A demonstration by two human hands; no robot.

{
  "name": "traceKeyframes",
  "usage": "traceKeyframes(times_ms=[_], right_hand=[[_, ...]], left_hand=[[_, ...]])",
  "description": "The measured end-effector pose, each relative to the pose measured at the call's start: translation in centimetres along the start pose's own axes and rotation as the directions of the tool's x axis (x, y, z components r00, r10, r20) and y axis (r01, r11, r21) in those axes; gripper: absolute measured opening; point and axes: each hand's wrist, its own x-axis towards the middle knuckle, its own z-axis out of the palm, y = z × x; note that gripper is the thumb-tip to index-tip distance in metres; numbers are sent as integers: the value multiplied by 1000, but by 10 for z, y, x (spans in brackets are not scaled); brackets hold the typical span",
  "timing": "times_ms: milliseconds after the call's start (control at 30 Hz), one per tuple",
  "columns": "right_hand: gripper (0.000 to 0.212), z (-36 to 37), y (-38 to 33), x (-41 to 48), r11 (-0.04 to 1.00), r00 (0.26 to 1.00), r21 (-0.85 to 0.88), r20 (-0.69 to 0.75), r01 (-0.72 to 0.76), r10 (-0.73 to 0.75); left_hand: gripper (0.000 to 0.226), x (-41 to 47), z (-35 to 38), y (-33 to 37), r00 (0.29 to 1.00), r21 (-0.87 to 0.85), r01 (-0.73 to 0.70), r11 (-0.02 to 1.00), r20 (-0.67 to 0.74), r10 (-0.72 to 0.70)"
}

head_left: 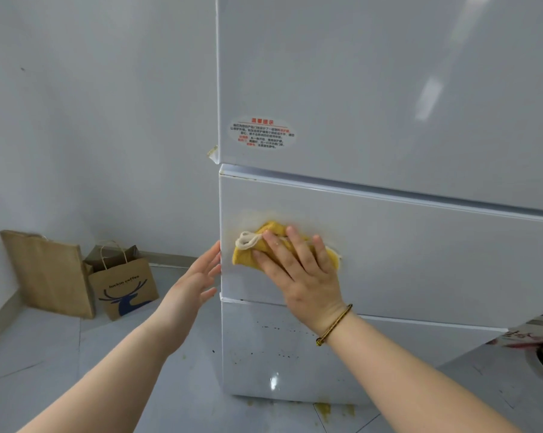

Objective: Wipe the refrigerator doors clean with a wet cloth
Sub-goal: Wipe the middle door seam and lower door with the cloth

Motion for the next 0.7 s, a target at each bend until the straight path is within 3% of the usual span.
traceKeyframes(times_ms=[100,233,333,500,633,700], right_hand=[[40,9,-21,-6,999,999,-9,24,-39,39],[44,29,-57,-39,978,966,-41,169,207,-197],[47,34,-59,-53,959,934,-74,261,272,-245],[66,28,-35,-77,922,820,-35,470,386,-326],[41,15,-2,-109,861,714,57,533,505,-454],[47,7,19,-121,846,692,66,544,529,-476]], left_hand=[[58,0,3,-2,1000,-24,-23,999,-11,23],[60,1,3,-10,1000,-32,-7,999,-20,6],[61,0,10,-18,998,7,6,1000,-69,-5],[68,-3,41,-22,956,113,-24,993,-287,56],[69,-7,62,-29,907,313,-72,947,-374,193],[68,-10,73,-33,899,356,-70,932,-382,214]])
